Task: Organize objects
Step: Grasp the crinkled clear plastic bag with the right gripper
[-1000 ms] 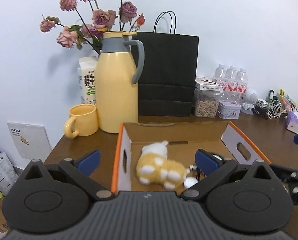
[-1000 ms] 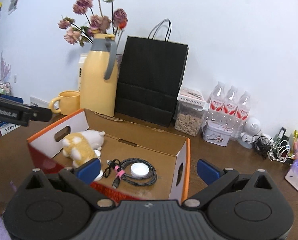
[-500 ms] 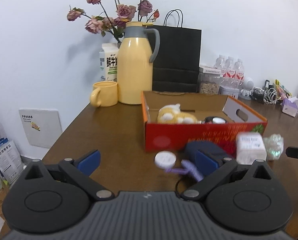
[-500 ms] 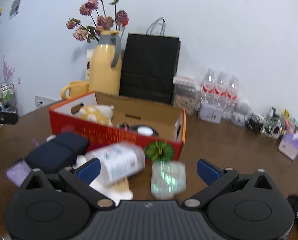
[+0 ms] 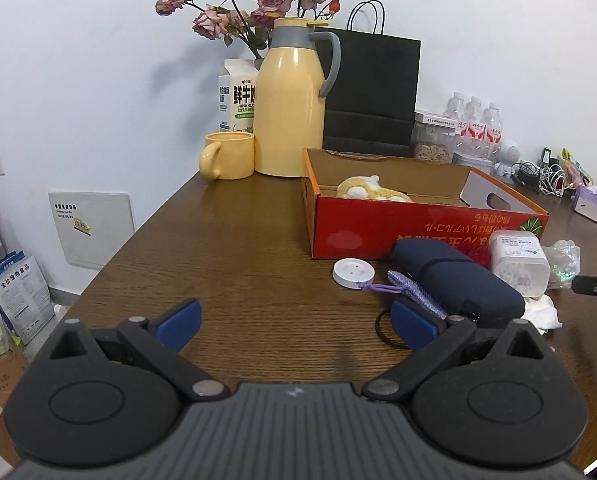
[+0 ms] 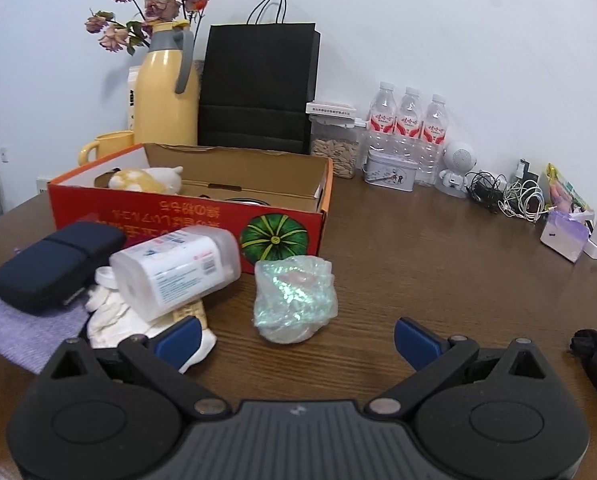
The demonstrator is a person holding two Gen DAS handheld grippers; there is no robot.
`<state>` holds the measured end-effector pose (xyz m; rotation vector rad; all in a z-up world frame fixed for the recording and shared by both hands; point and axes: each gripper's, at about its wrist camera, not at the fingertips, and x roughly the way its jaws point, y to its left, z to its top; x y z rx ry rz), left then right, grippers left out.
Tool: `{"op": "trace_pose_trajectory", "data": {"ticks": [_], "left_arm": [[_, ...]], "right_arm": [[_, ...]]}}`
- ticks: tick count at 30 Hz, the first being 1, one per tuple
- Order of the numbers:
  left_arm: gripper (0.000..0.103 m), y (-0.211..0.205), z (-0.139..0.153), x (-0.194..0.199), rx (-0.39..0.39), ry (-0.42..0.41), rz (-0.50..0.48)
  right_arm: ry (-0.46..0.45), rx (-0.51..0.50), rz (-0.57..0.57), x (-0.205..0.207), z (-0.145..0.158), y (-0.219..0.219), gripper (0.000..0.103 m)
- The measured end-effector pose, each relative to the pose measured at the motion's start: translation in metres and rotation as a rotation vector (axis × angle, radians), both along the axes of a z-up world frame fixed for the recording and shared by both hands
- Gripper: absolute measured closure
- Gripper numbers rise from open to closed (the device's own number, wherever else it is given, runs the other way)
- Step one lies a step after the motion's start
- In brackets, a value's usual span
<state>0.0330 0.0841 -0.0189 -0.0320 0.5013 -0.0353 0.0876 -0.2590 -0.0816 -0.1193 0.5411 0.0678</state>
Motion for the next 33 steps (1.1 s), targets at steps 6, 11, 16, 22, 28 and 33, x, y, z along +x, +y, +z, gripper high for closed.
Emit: {"op": "trace_pose_trajectory", "data": {"ticks": [6, 11, 16, 22, 28, 33], "left_arm": [[0.0, -0.001, 0.001, 0.002, 0.003, 0.003, 0.002], [0.0, 0.001, 0.0, 0.005, 0.004, 0.006, 0.011], [0.0, 0.003, -0.001, 0.012, 0.002, 0.017, 0.019], [0.0, 0.0, -0.003, 0.024, 0.007, 0.039, 0.009], [0.0, -0.004, -0.005, 0.045, 0.012, 0.079, -0.006], [0.0, -0.009, -0.005, 0.072, 0.018, 0.119, -0.018]], "right_arm": [[0.017, -0.024, -0.018, 0.028, -0.008, 0.001, 0.004], [0.04, -0.027, -0.037, 0.052, -0.016, 0.0, 0.012], [0.039, 0.001, -0.041, 0.059, -0.02, -0.001, 0.038], [-0.005, 0.017, -0.009, 0.053, -0.016, 0.0, 0.062], [-0.069, 0.012, 0.009, 0.042, -0.01, 0.004, 0.064], [-0.104, 0.01, -0.001, 0.036, -0.007, 0.004, 0.064]]}}
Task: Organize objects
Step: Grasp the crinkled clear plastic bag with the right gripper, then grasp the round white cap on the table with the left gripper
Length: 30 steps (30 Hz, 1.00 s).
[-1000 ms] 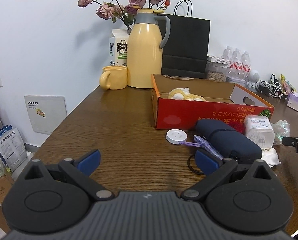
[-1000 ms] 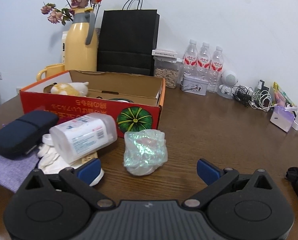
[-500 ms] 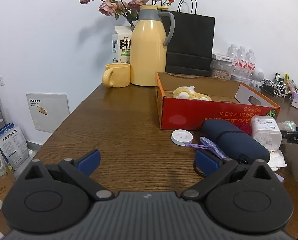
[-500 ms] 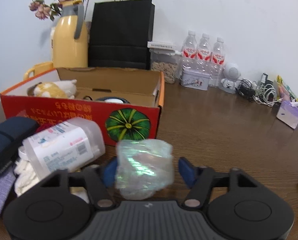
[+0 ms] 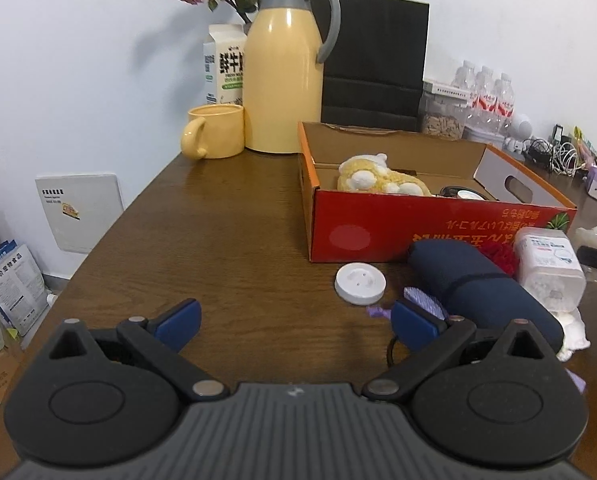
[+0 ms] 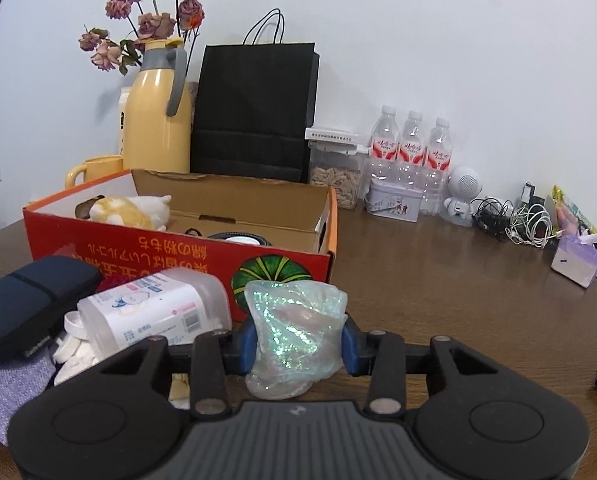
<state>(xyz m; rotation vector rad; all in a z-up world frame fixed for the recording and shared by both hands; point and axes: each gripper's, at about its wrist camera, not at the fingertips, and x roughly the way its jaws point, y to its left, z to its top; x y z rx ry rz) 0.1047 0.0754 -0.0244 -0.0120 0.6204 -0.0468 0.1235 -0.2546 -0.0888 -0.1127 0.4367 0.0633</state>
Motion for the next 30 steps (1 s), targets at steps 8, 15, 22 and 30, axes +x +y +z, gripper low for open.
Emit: {"op": "trace_pose_trajectory", "data": {"ticks": [8, 15, 22, 30], "left_arm": [[0.0, -0.008, -0.008, 0.048, -0.002, 0.079, -0.013], [0.0, -0.013, -0.023, 0.069, -0.015, 0.118, -0.049], [0.012, -0.012, -0.024, 0.071, -0.024, 0.114, -0.092], [0.018, -0.009, -0.025, 0.078, -0.018, 0.118, -0.207]], "right_arm": [[-0.035, 0.014, -0.017, -0.004, 0.002, -0.004, 0.064], [-0.053, 0.019, -0.02, -0.007, 0.003, -0.005, 0.064], [-0.083, 0.023, -0.013, -0.012, 0.005, -0.004, 0.064], [-0.093, 0.023, -0.012, -0.013, 0.005, -0.004, 0.064]]}}
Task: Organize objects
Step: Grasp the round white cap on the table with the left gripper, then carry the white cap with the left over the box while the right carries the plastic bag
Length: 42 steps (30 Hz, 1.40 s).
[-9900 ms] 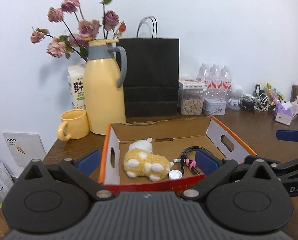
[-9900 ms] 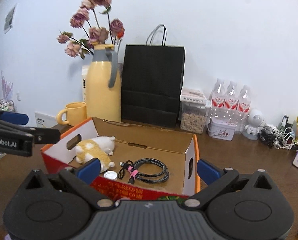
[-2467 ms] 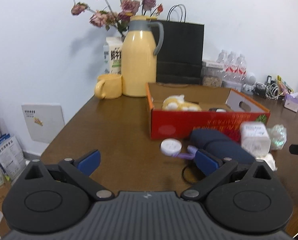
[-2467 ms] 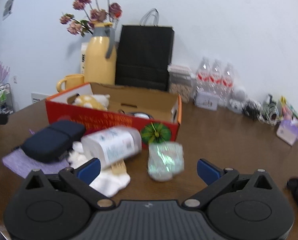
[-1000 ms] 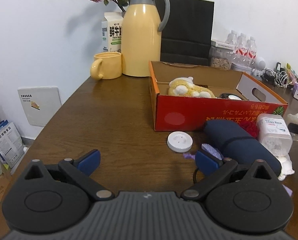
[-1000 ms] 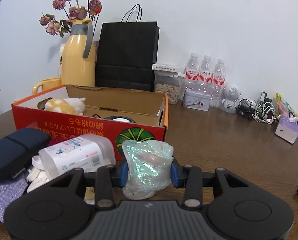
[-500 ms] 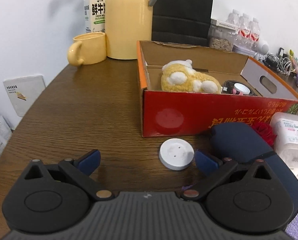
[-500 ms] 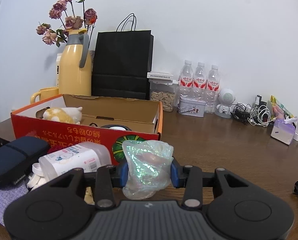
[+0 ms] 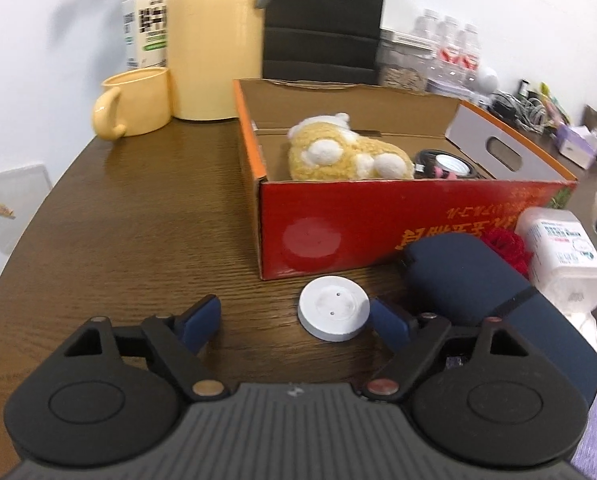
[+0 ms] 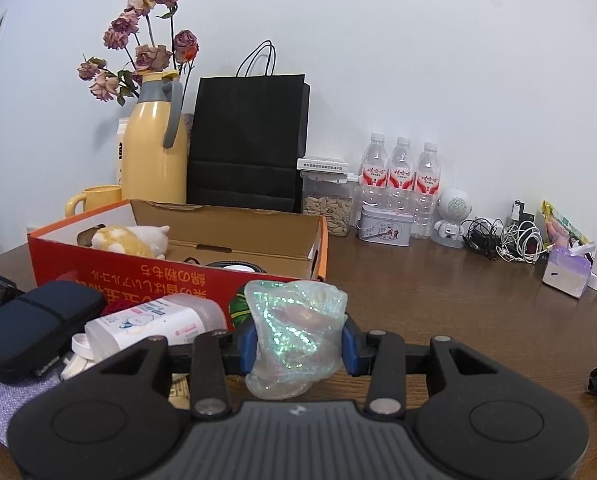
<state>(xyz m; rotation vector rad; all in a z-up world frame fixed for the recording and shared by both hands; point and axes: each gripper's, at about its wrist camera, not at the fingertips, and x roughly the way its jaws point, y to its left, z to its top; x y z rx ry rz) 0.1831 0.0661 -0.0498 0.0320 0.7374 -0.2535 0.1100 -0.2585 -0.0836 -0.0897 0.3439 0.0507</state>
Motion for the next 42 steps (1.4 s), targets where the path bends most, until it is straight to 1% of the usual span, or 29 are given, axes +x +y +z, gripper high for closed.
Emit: {"op": "trace_pose_trajectory", "data": {"ticks": [2, 4, 5, 6, 7, 8, 9, 10, 15, 18, 21, 26, 28, 32, 36, 42], "left_arm": [[0.021, 0.0, -0.001, 0.001, -0.001, -0.004, -0.016], [0.028, 0.0, -0.001, 0.002, 0.006, -0.014, -0.031], [0.03, -0.002, -0.001, 0.002, 0.014, -0.02, -0.037], [0.034, -0.003, -0.002, 0.001, 0.021, -0.028, -0.042], [0.043, -0.004, -0.003, 0.0, 0.029, -0.041, -0.051], [0.046, -0.006, -0.004, -0.001, 0.044, -0.053, -0.056], [0.055, -0.008, -0.004, -0.003, 0.055, -0.066, -0.06], [0.063, -0.009, -0.004, -0.005, 0.047, -0.074, -0.07], [0.063, -0.014, -0.007, -0.016, 0.06, -0.114, -0.057], [0.063, -0.014, -0.007, -0.02, 0.045, -0.122, -0.035], [0.063, -0.012, -0.004, -0.027, 0.027, -0.149, -0.005], [0.063, -0.009, 0.003, -0.037, 0.007, -0.201, 0.072], [0.063, -0.009, 0.009, -0.042, 0.004, -0.223, 0.101], [0.063, -0.011, 0.028, -0.049, -0.002, -0.275, 0.115], [0.063, -0.019, 0.05, -0.053, 0.0, -0.313, 0.122], [0.063, -0.034, 0.078, -0.05, -0.029, -0.348, 0.141]], "right_arm": [[0.0, -0.001, 0.0, 0.0, 0.0, 0.0, 0.064], [0.001, 0.0, 0.0, 0.0, 0.0, 0.0, 0.064], [0.001, 0.0, -0.001, 0.0, 0.0, 0.0, 0.064], [0.001, 0.001, -0.001, 0.0, 0.0, 0.0, 0.064], [0.001, 0.001, -0.002, 0.0, 0.0, 0.0, 0.064], [0.002, 0.002, -0.002, 0.0, -0.001, 0.0, 0.064], [0.002, 0.002, -0.003, 0.0, -0.001, 0.0, 0.064], [0.002, 0.002, -0.004, 0.0, -0.001, 0.0, 0.064], [0.002, 0.003, -0.005, 0.0, -0.001, 0.0, 0.064], [0.002, 0.003, -0.005, 0.0, -0.001, 0.0, 0.064], [0.0, 0.004, -0.005, 0.0, -0.001, 0.0, 0.064], [-0.009, 0.003, 0.0, -0.001, 0.0, 0.0, 0.064], [-0.013, 0.004, 0.007, -0.002, 0.001, 0.0, 0.064], [-0.016, -0.02, 0.046, -0.003, 0.004, 0.008, 0.064], [-0.05, -0.013, 0.086, -0.004, 0.02, 0.016, 0.064], [-0.075, -0.015, 0.133, 0.007, 0.047, 0.035, 0.064]]}}
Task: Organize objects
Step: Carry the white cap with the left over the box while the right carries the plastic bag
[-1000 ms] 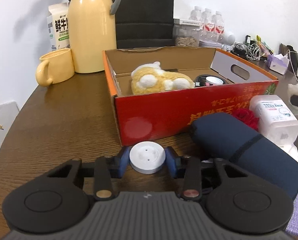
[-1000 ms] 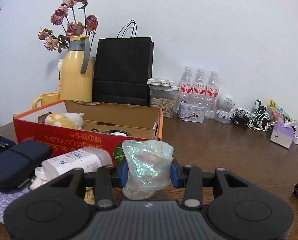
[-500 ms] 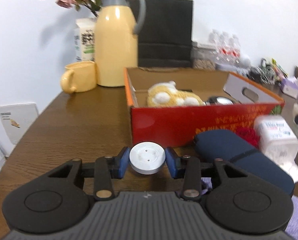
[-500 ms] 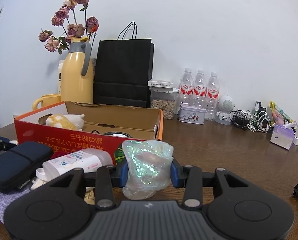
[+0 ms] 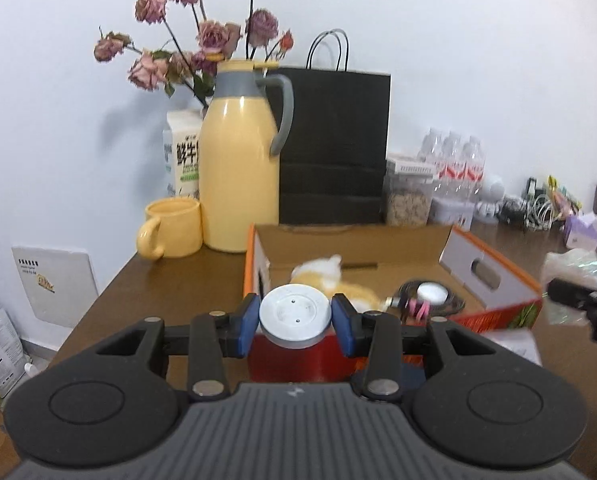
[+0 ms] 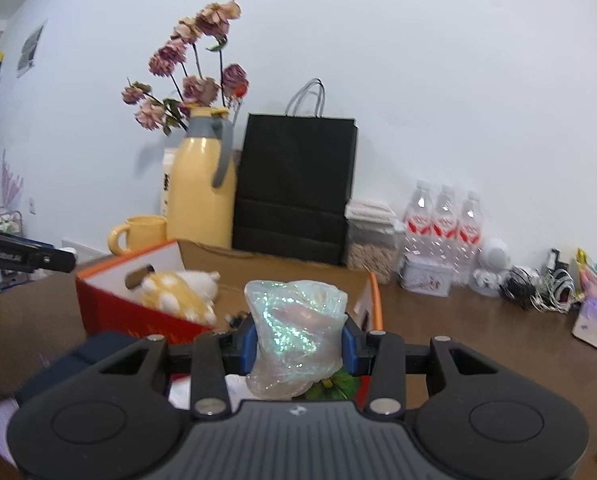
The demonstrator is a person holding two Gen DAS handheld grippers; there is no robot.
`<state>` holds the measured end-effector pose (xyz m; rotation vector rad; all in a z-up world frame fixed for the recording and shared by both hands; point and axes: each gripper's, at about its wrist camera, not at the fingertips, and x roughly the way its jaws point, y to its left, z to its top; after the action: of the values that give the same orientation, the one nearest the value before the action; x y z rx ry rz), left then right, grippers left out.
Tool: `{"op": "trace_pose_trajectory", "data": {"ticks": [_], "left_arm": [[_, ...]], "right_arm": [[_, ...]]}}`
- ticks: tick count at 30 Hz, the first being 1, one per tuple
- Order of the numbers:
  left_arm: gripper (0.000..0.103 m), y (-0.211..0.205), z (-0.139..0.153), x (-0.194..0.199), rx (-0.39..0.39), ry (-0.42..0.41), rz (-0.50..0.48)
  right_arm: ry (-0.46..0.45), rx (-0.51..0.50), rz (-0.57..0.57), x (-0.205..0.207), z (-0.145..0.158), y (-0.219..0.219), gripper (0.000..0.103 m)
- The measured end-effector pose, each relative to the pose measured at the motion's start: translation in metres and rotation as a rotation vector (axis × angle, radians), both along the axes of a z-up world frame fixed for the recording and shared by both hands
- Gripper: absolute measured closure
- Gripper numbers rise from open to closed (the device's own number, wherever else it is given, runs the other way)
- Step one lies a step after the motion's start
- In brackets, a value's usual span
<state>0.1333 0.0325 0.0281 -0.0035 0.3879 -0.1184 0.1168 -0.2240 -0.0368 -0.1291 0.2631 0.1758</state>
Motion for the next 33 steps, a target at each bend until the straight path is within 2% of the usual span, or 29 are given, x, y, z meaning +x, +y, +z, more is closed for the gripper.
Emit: {"op": "trace_pose_trajectory", "data": {"ticks": [9, 13, 20, 33], "left_arm": [[0.063, -0.029, 0.034, 0.015, -0.022, -0.04, -0.035], [0.063, -0.041, 0.038, 0.027, -0.029, -0.038, -0.057], [0.063, -0.059, 0.034, 0.061, -0.042, 0.005, -0.04], [0.063, -0.065, 0.003, 0.114, -0.061, 0.098, 0.006]], "right_arm": [[-0.001, 0.023, 0.023, 0.028, 0.021, 0.027, 0.064], [0.009, 0.03, 0.025, 0.045, 0.025, 0.035, 0.064], [0.042, 0.042, 0.002, 0.081, 0.022, 0.044, 0.064], [0.138, 0.05, -0.027, 0.131, -0.002, 0.045, 0.064]]}}
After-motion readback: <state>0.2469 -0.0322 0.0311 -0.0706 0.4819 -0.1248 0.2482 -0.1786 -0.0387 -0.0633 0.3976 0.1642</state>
